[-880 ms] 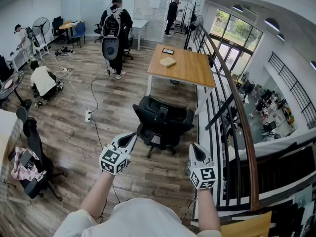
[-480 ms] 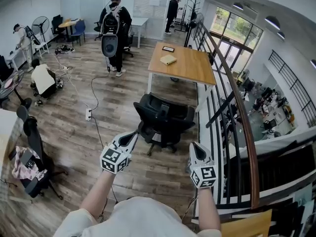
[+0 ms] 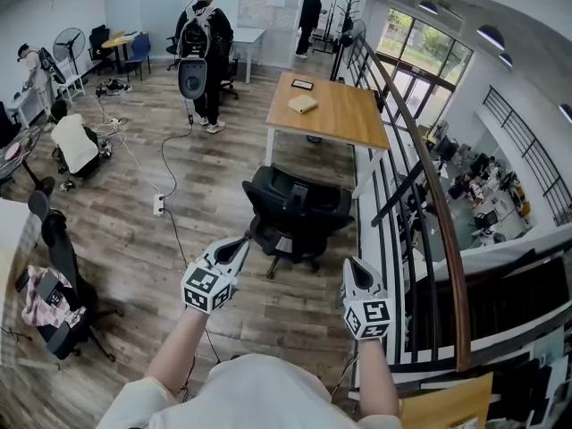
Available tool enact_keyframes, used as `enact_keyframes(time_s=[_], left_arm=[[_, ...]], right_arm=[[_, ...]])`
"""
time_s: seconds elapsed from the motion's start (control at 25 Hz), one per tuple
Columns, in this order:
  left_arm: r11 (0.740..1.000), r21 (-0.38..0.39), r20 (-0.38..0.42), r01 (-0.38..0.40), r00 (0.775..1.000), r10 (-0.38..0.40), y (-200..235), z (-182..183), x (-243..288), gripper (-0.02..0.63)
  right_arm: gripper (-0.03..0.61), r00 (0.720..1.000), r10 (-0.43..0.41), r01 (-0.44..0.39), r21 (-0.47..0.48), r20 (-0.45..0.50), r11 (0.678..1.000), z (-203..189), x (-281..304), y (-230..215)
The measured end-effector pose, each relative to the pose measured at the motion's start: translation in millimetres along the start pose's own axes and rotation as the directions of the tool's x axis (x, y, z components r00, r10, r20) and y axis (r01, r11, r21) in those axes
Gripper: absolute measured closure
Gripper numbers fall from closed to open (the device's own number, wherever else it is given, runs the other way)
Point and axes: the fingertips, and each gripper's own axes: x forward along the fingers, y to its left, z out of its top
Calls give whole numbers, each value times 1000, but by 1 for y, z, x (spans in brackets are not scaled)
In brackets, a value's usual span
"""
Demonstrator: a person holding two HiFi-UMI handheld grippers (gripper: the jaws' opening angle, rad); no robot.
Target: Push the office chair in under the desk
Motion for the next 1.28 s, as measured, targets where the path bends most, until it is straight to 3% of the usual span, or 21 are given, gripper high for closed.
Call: enact_keyframes(time_s=[0.48, 1.0, 1.28], left_arm=[[1000, -7, -16, 16, 1000, -16, 0, -9, -2, 578], [999, -5, -33, 35, 999, -35, 9, -14, -1, 452], [998, -24, -45, 49, 998, -50, 22, -23, -5, 452]], right_arm=[[517, 999, 34, -34, -12, -26, 999, -7, 3, 16], [456, 999, 9, -9, 7, -32, 1000, -7, 9, 22], [451, 999, -13, 13, 11, -45, 1000, -12, 14, 30]])
